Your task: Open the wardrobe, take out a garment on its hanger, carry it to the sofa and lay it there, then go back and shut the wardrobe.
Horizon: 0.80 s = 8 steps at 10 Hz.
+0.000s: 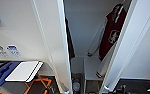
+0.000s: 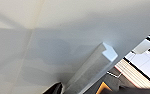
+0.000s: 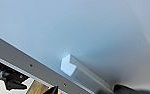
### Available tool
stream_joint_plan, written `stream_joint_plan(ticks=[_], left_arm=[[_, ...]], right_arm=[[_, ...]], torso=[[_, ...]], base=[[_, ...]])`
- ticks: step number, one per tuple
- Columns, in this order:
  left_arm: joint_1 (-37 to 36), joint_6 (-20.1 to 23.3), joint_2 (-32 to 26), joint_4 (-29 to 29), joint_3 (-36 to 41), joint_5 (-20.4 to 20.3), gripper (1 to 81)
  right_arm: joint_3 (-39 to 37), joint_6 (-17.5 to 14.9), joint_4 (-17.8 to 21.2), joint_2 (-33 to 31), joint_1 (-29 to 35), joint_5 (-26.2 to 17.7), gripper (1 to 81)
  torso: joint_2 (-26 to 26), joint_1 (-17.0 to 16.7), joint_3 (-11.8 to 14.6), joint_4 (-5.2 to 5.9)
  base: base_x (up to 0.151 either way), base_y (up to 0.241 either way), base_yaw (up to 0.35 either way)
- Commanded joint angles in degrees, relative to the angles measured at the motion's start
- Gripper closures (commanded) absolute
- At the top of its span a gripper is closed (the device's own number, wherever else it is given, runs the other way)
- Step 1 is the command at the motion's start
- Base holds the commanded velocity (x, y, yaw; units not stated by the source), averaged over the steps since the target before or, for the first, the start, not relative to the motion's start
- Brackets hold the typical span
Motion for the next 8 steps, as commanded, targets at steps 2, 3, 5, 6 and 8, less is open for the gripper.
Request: stream_joint_plan(ticks=[2,3,5,6,8], left_arm=[[-3.65,-0.24,-0.15,-1.18,8.38,-2.58,1.0],[-3.48,-0.24,-0.33,-1.18,8.64,-2.66,1.0],[-3.38,-0.16,-0.94,-1.18,9.17,-2.92,1.0],[-3.30,-0.24,-1.12,-1.18,9.52,-2.92,1.0],[-2.51,0.37,-2.17,-1.00,10.48,-3.01,1.0]], right_arm=[[6.93,1.06,-0.53,-1.79,3.97,-5.51,1.0],[7.19,1.06,-0.53,-2.22,3.88,-5.51,1.0],[7.55,0.97,-0.62,-2.84,3.62,-5.51,1.0],[7.63,0.97,-0.62,-3.10,3.27,-5.51,1.0],[7.72,0.97,-0.97,-3.46,2.65,-5.34,1.0]], torso=[[0.00,0.00,0.00,0.00],[0.00,0.00,0.00,0.00],[0.00,0.00,0.00,0.00],[0.00,0.00,0.00,0.00],[0.00,0.00,0.00,0.00]], base=[[0.000,0.000,0.000],[0.000,0.000,0.000],[0.000,0.000,0.000],[0.000,0.000,0.000],[0.000,0.000,0.000]])
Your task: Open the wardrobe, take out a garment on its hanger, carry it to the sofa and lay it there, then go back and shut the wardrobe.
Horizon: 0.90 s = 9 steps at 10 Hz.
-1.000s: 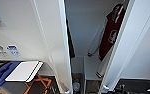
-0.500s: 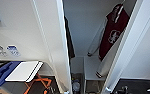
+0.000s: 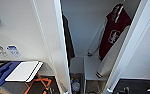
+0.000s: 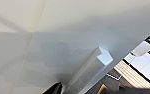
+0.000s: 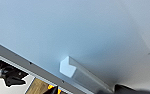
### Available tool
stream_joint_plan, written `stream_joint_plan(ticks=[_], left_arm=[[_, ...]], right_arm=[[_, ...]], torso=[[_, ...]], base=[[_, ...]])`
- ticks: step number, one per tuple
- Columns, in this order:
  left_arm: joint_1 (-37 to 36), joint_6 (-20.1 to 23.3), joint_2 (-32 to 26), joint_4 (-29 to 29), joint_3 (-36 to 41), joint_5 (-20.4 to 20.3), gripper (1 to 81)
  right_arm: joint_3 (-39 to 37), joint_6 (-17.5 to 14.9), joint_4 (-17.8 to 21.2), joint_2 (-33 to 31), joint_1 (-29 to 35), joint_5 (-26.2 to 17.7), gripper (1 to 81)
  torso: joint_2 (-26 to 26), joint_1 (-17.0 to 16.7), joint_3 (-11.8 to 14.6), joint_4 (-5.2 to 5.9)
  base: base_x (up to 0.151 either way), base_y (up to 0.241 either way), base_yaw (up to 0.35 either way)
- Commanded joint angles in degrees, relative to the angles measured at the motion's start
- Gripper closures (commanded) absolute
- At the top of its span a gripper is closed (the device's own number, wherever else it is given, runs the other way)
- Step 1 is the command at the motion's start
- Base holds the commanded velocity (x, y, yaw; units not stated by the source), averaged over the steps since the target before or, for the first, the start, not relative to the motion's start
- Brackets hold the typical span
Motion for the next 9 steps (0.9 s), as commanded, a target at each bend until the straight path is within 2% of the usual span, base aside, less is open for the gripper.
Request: stream_joint_plan(ticks=[1,3,5,9], left_arm=[[-3.22,-0.32,-0.97,-0.85,10.14,-1.11,1.0],[-2.52,-0.15,-2.46,-0.76,11.11,-1.28,1.0],[-0.50,-0.14,-3.79,0.73,11.55,-3.13,1.0],[2.14,-0.06,-4.58,2.22,11.73,-3.31,1.0]], right_arm=[[6.06,0.89,-0.20,-0.98,4.14,-5.47,1.0],[6.94,0.89,-0.73,-2.11,3.44,-5.38,1.0],[7.47,0.89,-1.43,-3.44,2.47,-4.41,1.0],[7.99,0.89,-1.78,-4.67,1.06,-4.06,1.0]], torso=[[0.00,0.00,0.00,0.00],[0.00,0.00,0.00,0.00],[0.00,0.00,0.00,0.00],[0.00,0.00,0.00,0.00]], base=[[0.000,0.000,0.000],[0.000,0.000,0.000],[0.000,0.000,0.000],[0.000,0.000,0.000]])
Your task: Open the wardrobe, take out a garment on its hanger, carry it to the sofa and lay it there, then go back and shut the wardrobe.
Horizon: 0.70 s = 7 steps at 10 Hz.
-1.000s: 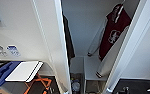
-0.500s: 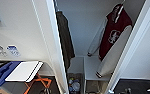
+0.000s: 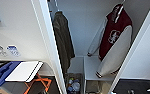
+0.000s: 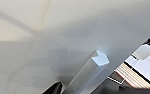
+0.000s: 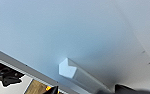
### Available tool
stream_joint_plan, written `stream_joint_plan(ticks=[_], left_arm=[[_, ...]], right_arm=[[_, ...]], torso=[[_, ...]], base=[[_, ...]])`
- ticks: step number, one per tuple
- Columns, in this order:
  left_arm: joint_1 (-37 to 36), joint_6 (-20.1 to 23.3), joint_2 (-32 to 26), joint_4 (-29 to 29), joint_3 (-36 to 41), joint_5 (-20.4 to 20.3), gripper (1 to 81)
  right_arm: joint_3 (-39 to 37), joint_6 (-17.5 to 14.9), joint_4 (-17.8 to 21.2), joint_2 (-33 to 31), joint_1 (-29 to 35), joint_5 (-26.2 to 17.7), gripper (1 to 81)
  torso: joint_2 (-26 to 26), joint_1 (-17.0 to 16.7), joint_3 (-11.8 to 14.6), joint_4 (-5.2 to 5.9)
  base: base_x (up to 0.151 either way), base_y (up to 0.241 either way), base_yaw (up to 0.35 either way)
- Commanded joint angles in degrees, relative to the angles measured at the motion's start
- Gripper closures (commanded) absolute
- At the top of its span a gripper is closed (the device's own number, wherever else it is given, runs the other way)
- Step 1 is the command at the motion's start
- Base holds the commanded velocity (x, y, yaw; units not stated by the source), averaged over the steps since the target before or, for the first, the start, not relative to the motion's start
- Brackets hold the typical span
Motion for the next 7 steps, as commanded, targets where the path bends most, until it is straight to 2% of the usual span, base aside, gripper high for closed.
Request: stream_joint_plan(ticks=[1,7], left_arm=[[-1.26,-1.35,-0.68,0.30,10.04,1.24,1.0],[-1.18,-1.35,-5.08,1.18,14.79,0.18,1.0]], right_arm=[[5.83,0.91,-0.58,-1.59,2.89,-5.13,1.0],[7.14,1.00,-1.20,-4.85,1.84,-3.64,1.0]], torso=[[0.00,0.00,0.00,0.00],[0.00,0.02,0.00,0.00]], base=[[0.000,0.000,0.000],[0.000,0.000,0.000]])
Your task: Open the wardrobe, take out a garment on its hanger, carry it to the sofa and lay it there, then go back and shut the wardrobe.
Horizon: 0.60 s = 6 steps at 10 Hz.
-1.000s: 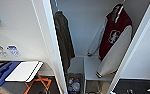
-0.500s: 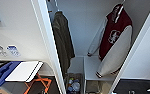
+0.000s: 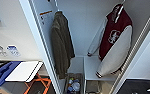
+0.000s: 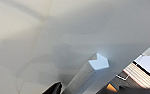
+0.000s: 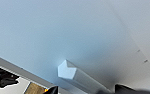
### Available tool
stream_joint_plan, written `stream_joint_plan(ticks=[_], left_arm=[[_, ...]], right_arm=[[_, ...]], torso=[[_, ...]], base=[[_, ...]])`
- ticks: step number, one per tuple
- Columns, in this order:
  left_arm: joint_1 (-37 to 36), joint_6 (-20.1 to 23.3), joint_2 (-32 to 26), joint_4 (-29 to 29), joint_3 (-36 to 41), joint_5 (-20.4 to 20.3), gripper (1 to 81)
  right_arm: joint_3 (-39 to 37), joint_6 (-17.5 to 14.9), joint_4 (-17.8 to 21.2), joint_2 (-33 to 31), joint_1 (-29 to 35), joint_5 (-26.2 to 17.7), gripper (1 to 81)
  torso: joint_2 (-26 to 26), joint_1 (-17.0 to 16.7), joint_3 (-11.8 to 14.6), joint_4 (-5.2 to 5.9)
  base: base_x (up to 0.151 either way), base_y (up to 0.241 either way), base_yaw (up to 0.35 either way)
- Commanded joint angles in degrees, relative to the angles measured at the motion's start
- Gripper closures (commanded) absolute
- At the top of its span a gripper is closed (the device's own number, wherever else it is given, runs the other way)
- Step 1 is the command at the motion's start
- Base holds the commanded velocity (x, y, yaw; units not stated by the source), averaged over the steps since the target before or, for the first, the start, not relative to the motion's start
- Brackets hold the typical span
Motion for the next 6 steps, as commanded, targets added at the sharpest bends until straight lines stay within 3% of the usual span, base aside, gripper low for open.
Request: stream_joint_plan(ticks=[1,6], left_arm=[[-1.99,-1.35,-0.05,0.18,12.01,-1.00,1.0],[-0.85,-1.26,-2.07,0.53,13.59,-1.00,1.0]], right_arm=[[5.89,0.93,-0.67,-2.75,3.91,-5.60,1.0],[6.33,0.93,-0.84,-4.33,2.77,-4.46,1.0]], torso=[[0.00,0.00,0.00,0.00],[0.00,0.00,0.00,0.00]], base=[[0.000,0.000,0.000],[0.000,0.000,0.000]])
